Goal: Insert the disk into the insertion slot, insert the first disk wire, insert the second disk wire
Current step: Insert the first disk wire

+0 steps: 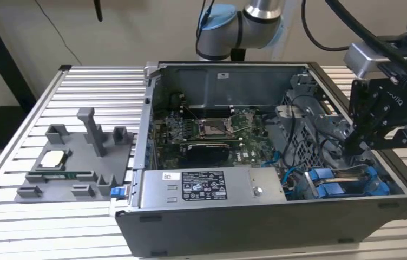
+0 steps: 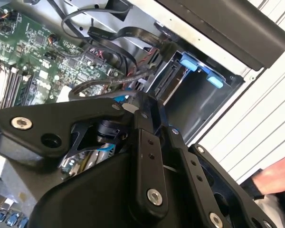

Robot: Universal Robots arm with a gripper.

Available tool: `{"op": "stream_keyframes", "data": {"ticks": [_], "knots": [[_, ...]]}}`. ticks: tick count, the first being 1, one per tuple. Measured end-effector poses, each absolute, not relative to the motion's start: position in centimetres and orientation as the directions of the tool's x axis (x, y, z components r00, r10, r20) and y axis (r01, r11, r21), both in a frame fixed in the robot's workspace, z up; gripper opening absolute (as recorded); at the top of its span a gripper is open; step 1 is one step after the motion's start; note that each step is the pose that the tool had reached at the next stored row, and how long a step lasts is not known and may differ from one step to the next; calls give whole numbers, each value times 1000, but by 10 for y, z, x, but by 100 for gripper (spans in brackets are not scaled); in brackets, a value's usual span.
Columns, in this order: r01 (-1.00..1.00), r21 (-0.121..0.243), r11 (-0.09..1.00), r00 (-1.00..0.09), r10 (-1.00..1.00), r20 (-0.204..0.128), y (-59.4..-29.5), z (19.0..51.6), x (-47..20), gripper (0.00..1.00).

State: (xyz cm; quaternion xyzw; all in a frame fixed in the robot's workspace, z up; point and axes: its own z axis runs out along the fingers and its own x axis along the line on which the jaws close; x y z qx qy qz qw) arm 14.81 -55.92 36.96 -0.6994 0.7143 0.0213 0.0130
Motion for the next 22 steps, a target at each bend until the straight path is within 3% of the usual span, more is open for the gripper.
{"op": "stream_keyframes", "data": {"ticks": [22], "knots": [[-1000,22,22,-23,-999,-48,-569,348,165,19]]}}
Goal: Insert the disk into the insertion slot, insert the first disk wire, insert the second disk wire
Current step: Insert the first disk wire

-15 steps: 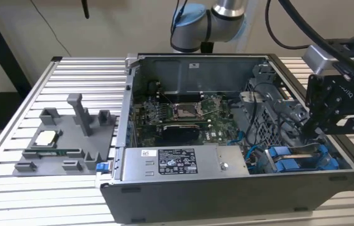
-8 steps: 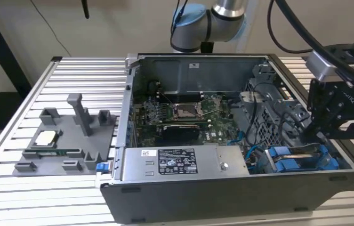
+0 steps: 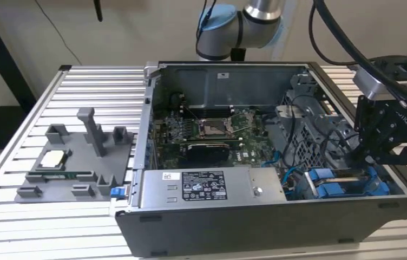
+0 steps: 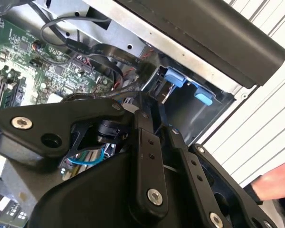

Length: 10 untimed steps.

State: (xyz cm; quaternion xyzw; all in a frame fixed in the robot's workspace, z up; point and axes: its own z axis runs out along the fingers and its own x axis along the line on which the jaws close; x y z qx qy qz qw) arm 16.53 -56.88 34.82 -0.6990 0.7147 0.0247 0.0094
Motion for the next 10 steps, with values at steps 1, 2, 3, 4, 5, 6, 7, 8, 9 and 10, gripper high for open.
{"op": "stream_keyframes", "data": {"ticks": [1,2,3,4,5,6,7,8,9,10], "knots": [[-1000,22,22,-23,-999,-48,-569,347,167,19],[-1000,22,22,-23,-999,-48,-569,346,167,19],[-1000,22,22,-23,-999,-48,-569,346,168,19],[-1000,22,22,-23,-999,-48,-569,345,168,19],[-1000,22,22,-23,-999,-48,-569,344,168,19],[-1000,23,22,-23,-999,-48,-569,344,169,19],[-1000,23,22,-23,-999,-48,-569,343,169,19],[-1000,23,22,-23,-999,-48,-569,342,169,19],[-1000,23,22,-23,-999,-48,-569,342,169,19],[-1000,23,22,-23,-999,-48,-569,341,169,19]]}}
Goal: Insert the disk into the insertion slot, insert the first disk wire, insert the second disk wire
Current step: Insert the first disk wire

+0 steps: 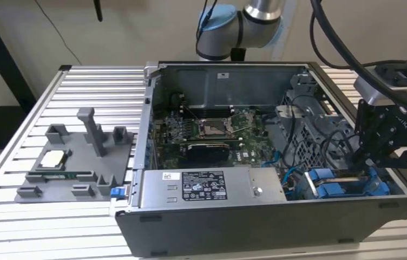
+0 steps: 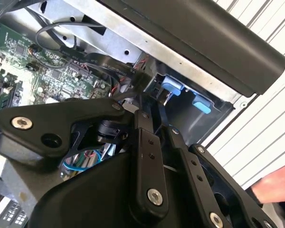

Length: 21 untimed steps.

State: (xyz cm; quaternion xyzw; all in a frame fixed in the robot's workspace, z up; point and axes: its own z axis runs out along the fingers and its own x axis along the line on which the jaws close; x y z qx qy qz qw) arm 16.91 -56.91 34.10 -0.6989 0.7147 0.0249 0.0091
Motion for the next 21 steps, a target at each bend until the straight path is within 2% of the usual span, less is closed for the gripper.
{"op": "stream_keyframes", "data": {"ticks": [17,19,20,21], "knots": [[-999,30,22,-24,-999,-47,-572,333,171,19],[-999,30,22,-24,-998,-50,-572,332,171,20],[-999,31,22,-24,-998,-50,-573,332,171,27],[-999,32,22,-24,-998,-50,-573,332,171,27]]}}
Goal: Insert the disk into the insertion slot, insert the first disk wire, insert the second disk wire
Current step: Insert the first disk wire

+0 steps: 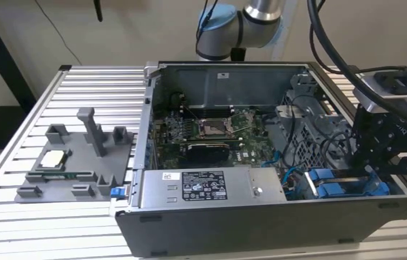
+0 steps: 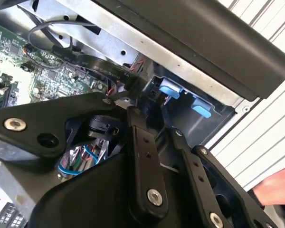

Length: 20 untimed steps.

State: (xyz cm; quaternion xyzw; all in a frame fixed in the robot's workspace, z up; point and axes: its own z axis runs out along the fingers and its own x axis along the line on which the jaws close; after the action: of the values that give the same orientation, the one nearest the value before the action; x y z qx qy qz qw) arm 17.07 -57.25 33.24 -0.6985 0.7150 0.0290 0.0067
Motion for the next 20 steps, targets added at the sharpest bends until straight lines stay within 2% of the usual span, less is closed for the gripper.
{"op": "stream_keyframes", "data": {"ticks": [8,14,20], "knots": [[-999,31,22,-24,-998,-55,-573,352,171,27],[-1000,-8,22,-21,-997,-77,-573,355,170,27],[-1000,-15,23,-22,-997,-78,-571,371,170,27]]}}
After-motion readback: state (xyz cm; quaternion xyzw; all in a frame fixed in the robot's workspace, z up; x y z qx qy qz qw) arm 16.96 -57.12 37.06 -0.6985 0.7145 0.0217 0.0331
